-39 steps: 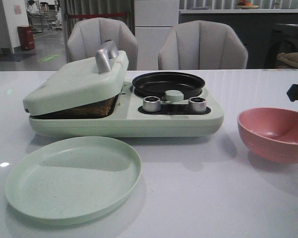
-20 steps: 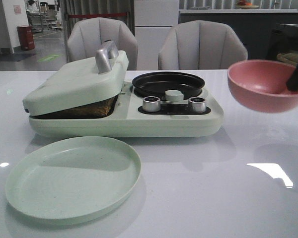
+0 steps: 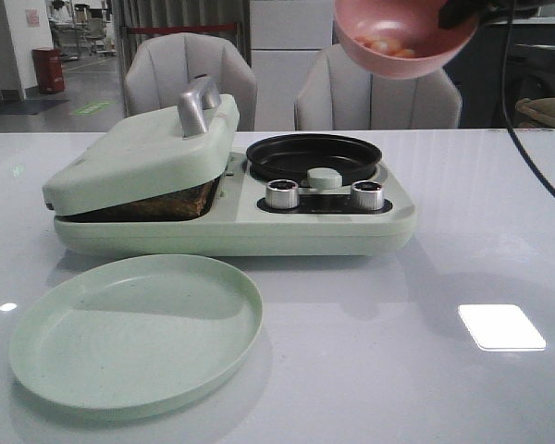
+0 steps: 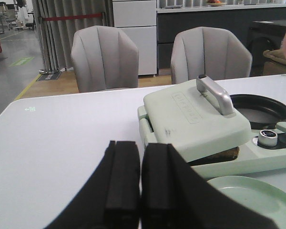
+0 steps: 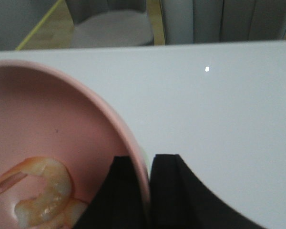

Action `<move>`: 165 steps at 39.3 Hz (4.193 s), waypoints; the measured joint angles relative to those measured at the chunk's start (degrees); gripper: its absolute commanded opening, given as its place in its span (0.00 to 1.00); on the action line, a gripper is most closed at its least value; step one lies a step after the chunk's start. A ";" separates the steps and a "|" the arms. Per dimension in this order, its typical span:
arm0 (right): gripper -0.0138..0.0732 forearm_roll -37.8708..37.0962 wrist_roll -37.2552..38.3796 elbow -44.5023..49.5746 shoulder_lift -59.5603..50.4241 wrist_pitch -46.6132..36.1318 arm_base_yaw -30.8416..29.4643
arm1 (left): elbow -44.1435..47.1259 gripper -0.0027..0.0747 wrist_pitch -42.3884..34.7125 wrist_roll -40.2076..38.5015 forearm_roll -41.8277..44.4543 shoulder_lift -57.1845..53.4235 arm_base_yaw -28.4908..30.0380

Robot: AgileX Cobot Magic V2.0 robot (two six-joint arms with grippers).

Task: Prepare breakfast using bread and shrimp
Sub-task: 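Grasp the pink bowl rim with the right gripper and lift it, then tilt the pink bowl over the black pan to pour the shrimp, then carry the empty pink bowl back toward its spot on the table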

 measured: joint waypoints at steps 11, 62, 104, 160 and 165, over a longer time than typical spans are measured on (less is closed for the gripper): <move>0.32 -0.07 -0.12 -0.09 8.30 -24.82 5.44 | 0.00 0.18 0.00 0.00 0.00 0.00 0.00; 0.32 -42.06 -27.11 -5.19 24.37 -47.64 7.35 | 0.00 0.18 0.00 0.00 0.00 0.00 0.00; 0.32 -47.58 -29.48 -8.67 29.06 -49.38 7.35 | 0.00 0.18 0.00 0.00 0.00 0.00 0.00; 0.33 -6.26 5.20 -8.48 7.07 -7.52 6.20 | 0.00 0.18 0.00 0.00 0.00 0.00 0.00; 0.33 -5.71 5.20 -8.48 2.30 1.25 3.56 | 0.00 0.18 0.00 0.00 0.00 0.00 0.00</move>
